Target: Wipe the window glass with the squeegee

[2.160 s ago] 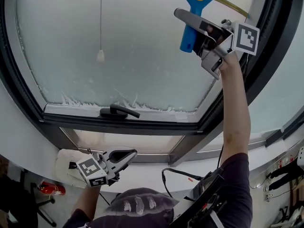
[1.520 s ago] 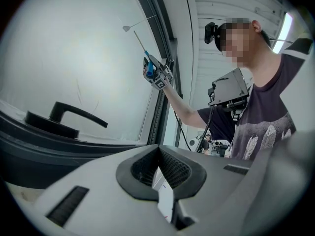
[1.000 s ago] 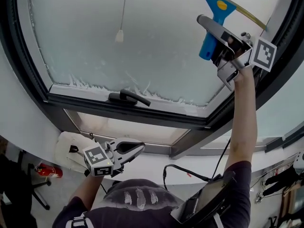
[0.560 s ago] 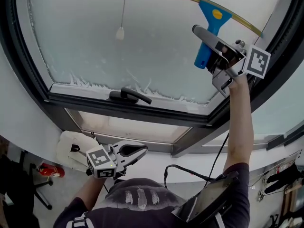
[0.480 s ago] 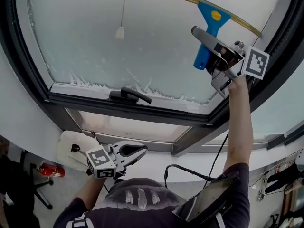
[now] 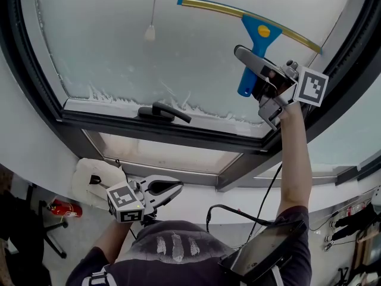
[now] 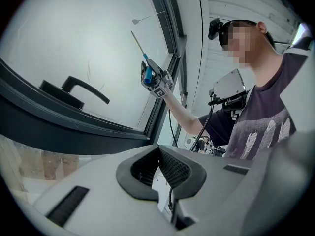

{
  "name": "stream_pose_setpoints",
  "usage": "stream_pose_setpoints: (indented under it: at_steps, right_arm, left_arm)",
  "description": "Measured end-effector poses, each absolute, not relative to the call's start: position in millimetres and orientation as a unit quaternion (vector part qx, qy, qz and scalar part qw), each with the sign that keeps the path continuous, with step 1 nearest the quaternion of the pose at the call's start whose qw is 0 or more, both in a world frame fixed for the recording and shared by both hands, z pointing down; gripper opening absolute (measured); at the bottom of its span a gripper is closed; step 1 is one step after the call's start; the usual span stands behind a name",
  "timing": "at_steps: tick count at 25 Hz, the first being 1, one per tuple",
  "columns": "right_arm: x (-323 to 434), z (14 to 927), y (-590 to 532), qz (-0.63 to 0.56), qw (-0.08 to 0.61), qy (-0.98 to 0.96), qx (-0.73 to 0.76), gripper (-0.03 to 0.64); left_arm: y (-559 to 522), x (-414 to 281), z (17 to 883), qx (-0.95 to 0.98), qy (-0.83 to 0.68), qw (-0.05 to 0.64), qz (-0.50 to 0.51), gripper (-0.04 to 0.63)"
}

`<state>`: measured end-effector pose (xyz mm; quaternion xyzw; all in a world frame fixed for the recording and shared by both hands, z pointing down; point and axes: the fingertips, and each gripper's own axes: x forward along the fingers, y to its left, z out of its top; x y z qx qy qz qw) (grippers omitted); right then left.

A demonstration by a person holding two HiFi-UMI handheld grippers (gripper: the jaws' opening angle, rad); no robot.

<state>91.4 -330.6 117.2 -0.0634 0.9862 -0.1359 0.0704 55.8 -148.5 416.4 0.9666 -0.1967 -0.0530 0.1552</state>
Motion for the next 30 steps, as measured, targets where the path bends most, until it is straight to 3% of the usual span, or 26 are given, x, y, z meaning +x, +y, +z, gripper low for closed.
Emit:
stream_pose_setpoints:
  at_steps: [30]
  right_arm:
    - [91.0,199.1,-325.4,-0.194,0.068,0.978,-0.04,0.091]
  left_arm:
    - [-130.0,74.2,438.9,0.957,-0.223,0.181,-0.043,0.006]
